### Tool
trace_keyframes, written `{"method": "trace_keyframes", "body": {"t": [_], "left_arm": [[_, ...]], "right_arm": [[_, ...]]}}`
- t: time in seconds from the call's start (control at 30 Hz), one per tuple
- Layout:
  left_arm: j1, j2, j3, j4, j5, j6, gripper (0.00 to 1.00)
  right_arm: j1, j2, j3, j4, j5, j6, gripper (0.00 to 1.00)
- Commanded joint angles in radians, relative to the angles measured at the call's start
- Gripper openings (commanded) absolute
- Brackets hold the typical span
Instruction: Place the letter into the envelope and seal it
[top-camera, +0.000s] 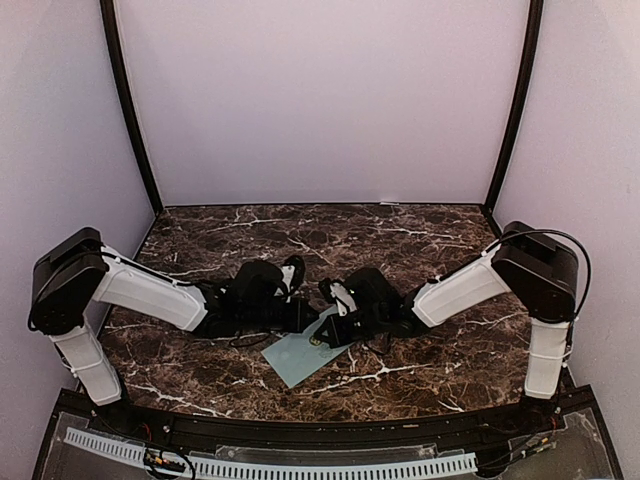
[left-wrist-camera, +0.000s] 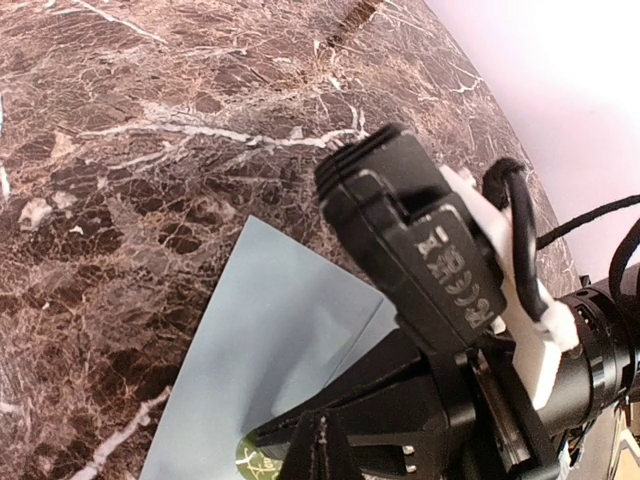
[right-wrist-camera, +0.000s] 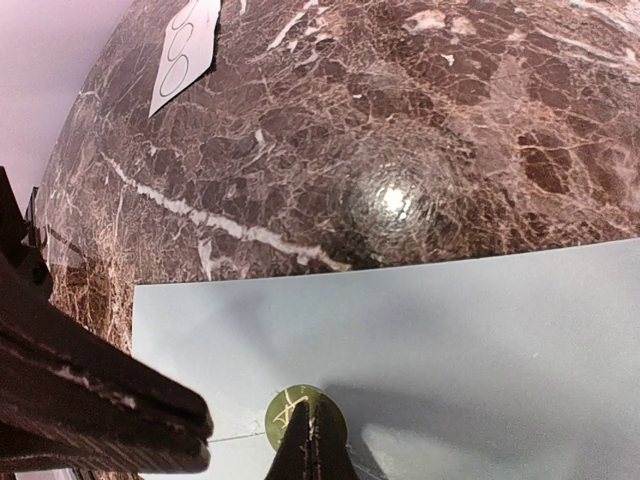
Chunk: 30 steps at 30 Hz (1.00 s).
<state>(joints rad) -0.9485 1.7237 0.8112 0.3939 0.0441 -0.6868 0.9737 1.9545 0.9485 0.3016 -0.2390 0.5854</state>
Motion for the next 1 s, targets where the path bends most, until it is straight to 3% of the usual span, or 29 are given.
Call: {"method": "trace_keyframes", "body": {"t": [0.0, 0.53, 0.97], "left_arm": [[0.007, -0.012, 0.012, -0.024, -0.001, 0.001, 0.00], [0.007, 0.057, -0.083, 0.065, 0.091, -0.083, 0.00], [0.008, 0.090, -0.093, 0.018, 0.087, -0.084, 0.00]], "right_arm": [[0.006, 0.015, -0.024, -0.022, 0.021, 0.008, 0.00], [0.011, -0.009, -0.041, -0.001, -0.034, 0.003, 0.00], [0.025, -0.020, -0.044, -0.005, -0.088, -0.018, 0.00]]}}
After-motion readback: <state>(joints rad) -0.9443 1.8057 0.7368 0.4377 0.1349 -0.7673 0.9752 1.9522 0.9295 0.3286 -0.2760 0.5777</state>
